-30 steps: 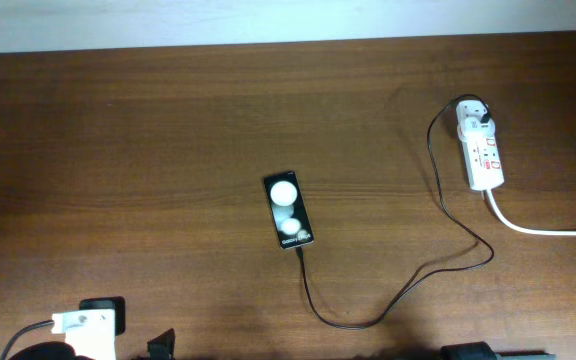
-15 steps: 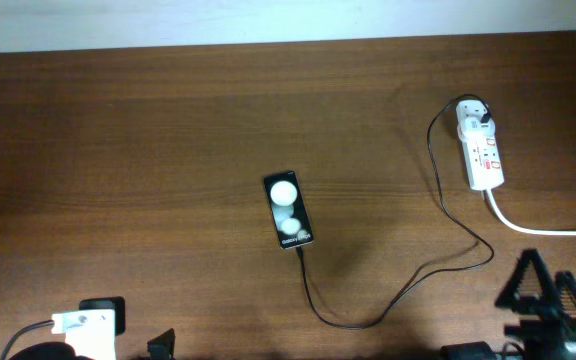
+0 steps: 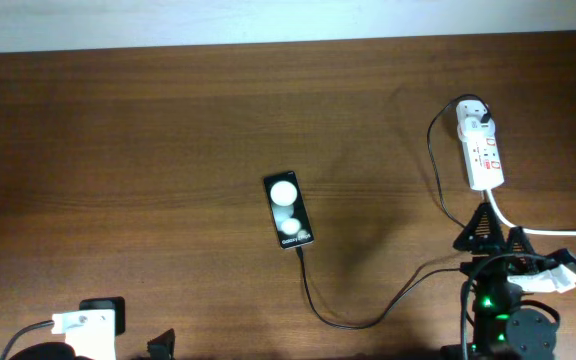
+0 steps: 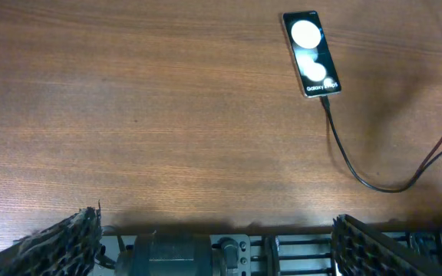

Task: Plug charger to phone and switch on socket

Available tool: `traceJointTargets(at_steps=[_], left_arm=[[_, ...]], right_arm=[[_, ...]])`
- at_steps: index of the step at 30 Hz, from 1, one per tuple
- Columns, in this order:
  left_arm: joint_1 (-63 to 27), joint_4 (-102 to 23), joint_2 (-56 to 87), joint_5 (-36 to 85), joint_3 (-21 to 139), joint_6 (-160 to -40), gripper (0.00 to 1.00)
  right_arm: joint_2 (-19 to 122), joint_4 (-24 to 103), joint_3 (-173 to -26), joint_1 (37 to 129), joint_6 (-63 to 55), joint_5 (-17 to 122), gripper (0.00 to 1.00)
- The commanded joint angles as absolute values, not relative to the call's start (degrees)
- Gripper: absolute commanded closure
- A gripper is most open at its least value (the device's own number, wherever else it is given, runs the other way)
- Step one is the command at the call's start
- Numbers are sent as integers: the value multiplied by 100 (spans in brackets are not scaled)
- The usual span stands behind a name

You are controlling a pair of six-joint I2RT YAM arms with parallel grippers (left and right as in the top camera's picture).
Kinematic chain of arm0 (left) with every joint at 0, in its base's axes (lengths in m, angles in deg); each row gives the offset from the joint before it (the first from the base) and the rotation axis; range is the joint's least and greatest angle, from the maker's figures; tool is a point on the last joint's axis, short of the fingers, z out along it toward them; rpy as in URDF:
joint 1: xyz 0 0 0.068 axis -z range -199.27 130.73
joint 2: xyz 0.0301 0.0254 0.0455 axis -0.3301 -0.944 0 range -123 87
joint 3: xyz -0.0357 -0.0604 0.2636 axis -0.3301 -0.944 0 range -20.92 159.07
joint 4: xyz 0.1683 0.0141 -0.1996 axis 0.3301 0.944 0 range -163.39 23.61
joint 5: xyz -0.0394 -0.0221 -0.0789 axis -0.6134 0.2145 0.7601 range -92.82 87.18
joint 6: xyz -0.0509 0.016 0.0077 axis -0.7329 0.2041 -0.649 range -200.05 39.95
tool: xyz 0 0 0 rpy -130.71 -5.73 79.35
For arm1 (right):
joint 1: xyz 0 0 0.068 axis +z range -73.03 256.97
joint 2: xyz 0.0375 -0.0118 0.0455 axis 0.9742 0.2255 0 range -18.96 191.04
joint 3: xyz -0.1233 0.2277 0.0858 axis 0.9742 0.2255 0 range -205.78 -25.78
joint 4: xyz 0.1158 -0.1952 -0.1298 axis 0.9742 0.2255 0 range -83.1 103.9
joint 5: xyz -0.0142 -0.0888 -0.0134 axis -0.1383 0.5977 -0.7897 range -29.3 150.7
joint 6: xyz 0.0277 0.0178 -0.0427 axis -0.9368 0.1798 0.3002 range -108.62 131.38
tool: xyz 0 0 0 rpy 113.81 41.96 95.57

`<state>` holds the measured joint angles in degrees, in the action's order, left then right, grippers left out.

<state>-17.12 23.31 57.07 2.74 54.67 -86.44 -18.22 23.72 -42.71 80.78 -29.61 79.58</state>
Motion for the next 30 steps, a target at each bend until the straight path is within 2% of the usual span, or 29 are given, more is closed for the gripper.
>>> traceJointTargets(at_steps=[1, 6, 11, 18, 30], left_arm=[[-1736, 2331, 5722, 292, 5471, -8555, 1], [-1736, 2331, 5722, 292, 5471, -8555, 1], [-1736, 2331, 5722, 292, 5471, -8555, 1], [-1736, 2331, 5722, 292, 5471, -8555, 1], [-1736, 2331, 5722, 292, 5471, -8555, 1]], right_arm=[[-1866, 2114, -3871, 8109, -2959, 8010, 1], [-1868, 901, -2910, 8109, -2959, 8001, 1], [-1868, 833, -2617, 8109, -2500, 7907, 1], [-1871, 1139, -2610, 8109, 1109, 6192, 1], [-1871, 1139, -2610, 8109, 1159, 6198, 1]])
